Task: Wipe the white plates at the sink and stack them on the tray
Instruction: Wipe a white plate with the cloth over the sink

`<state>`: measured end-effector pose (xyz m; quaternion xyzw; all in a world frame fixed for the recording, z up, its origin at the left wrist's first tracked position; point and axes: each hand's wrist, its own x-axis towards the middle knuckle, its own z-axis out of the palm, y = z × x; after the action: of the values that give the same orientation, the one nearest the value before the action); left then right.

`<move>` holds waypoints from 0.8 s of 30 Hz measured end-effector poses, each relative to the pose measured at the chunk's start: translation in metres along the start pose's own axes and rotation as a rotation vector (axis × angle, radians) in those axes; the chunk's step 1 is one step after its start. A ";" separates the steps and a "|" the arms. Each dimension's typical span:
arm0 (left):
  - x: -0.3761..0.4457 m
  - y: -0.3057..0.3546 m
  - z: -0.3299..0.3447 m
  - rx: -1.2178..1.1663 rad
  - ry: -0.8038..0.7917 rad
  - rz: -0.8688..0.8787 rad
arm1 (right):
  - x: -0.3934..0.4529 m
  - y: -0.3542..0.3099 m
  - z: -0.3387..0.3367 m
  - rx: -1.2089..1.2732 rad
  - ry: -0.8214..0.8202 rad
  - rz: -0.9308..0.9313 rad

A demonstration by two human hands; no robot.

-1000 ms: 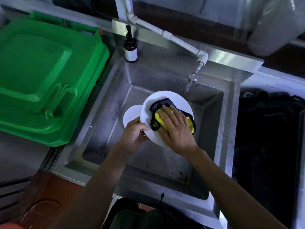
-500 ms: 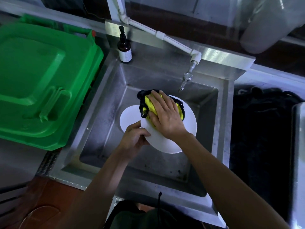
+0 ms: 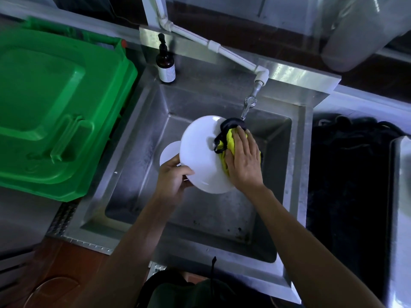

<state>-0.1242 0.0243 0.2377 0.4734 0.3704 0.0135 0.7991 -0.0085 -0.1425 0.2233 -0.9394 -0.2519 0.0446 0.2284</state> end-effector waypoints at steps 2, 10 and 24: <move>0.002 0.001 0.000 -0.009 0.001 0.010 | -0.013 -0.001 0.003 0.022 -0.011 0.021; 0.006 0.002 0.003 -0.067 0.052 -0.002 | -0.042 -0.025 0.011 0.047 -0.061 0.062; 0.005 0.007 0.003 -0.135 0.084 0.024 | -0.049 -0.074 0.021 0.165 -0.053 -0.060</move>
<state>-0.1164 0.0277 0.2415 0.4217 0.3962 0.0679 0.8127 -0.0890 -0.1017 0.2360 -0.9079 -0.2811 0.0833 0.2997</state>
